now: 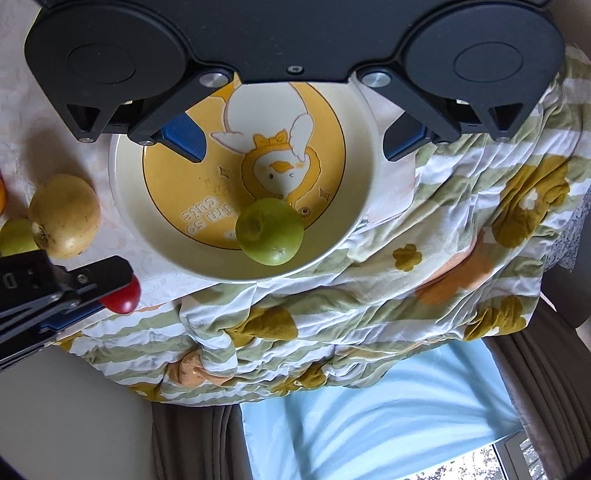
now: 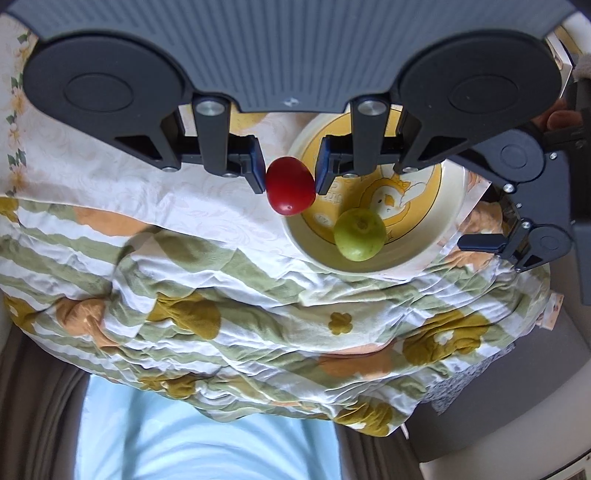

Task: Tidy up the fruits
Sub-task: 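Lower the red tomato into the duck bowl and open the right tool, then withdraw both tools from the bowl back toward the fruit rows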

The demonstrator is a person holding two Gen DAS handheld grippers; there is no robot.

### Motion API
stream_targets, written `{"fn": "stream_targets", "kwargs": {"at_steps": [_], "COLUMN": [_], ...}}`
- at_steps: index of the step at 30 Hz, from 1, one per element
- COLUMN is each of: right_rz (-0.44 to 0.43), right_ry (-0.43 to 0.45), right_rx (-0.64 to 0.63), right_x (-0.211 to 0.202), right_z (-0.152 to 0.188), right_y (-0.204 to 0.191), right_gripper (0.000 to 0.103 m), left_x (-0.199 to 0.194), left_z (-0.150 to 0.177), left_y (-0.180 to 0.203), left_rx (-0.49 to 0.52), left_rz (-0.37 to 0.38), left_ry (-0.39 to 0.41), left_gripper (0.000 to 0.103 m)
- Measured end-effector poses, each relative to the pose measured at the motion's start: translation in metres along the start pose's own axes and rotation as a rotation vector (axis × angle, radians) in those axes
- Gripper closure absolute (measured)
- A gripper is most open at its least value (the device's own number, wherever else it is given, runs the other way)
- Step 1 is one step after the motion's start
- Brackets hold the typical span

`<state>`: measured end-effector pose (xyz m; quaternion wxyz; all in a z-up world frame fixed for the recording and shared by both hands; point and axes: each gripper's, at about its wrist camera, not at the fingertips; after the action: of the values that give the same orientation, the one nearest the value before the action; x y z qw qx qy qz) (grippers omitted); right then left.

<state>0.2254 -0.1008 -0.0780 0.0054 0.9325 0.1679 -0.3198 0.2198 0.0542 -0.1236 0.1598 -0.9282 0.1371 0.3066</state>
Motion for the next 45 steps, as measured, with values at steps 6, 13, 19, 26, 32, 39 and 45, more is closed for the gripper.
{"fn": "stream_targets", "kwargs": {"at_steps": [6,13,19,26,32,39,45], "right_rz": [-0.055,-0.096,-0.099,-0.063,-0.016,0.047,0.098], "right_ry": [-0.016,-0.038,-0.016,0.056,0.029,0.045,0.080], "right_rx": [-0.040,-0.073,-0.097,-0.098,-0.105,-0.088,-0.058], "right_x": [0.026,0.058,0.064,0.047,0.039,0.007,-0.036], "right_z": [0.003,0.008,0.010,0.012,0.016,0.016,0.018], "right_y": [-0.015,-0.028,-0.033,-0.037,-0.039,-0.039,-0.039], "right_gripper": [0.059,0.059,0.048,0.000,0.000,0.000,0.000], "left_x": [-0.014,-0.020,-0.026,-0.034,-0.041,-0.060,-0.079], "left_z": [0.008,0.016,0.017,0.018,0.017,0.010,0.000], "left_y": [-0.004,-0.014,-0.020,-0.023,-0.024,-0.019,-0.007], "left_rx": [-0.041,-0.088,-0.110,-0.124,-0.127,-0.122,-0.102], "left_rz": [-0.028,-0.052,-0.057,-0.055,-0.049,-0.033,0.003], "left_ry": [-0.005,-0.015,-0.008,-0.002,0.002,0.032,0.070], "left_gripper": [0.000,0.000,0.000,0.000,0.000,0.000,0.000]}}
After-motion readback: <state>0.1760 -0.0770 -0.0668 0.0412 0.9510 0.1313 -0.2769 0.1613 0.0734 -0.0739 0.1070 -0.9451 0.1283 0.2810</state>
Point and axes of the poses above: each gripper's, at about its wrist camera, not at the fingertips, and x roughly the way its jaws point, y to its right, z to its underside, and after that the axes turned 14 degrees about y, right-handed
